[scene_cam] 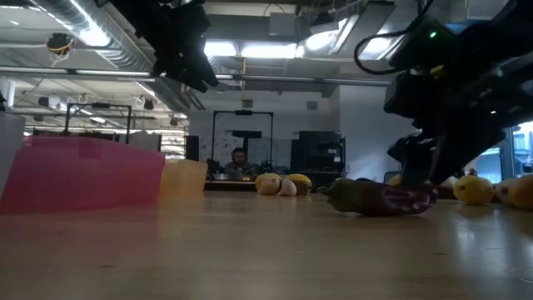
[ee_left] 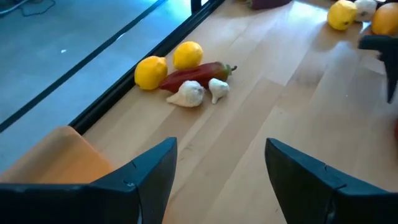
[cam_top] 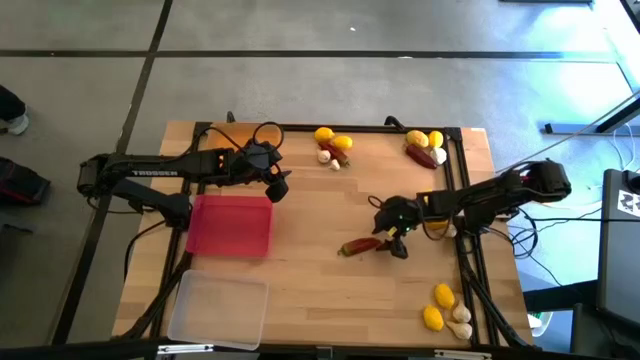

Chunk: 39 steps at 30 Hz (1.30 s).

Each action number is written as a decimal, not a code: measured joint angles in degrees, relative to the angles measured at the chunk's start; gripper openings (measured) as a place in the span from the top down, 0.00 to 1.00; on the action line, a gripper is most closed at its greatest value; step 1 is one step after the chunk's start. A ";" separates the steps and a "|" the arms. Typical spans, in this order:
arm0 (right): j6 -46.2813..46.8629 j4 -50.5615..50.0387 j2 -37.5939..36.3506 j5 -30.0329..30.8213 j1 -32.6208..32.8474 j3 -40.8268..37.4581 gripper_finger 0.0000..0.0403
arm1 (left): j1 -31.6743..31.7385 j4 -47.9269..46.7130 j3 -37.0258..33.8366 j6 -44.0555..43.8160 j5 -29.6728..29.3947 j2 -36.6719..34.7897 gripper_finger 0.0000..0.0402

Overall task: Sort produce into baskets
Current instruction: Put the bottom chilli pepper into the pink bin

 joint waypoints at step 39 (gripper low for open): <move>-0.88 6.25 -1.70 13.17 5.03 0.02 0.82 | -5.43 7.41 -2.13 6.27 -0.07 0.02 0.40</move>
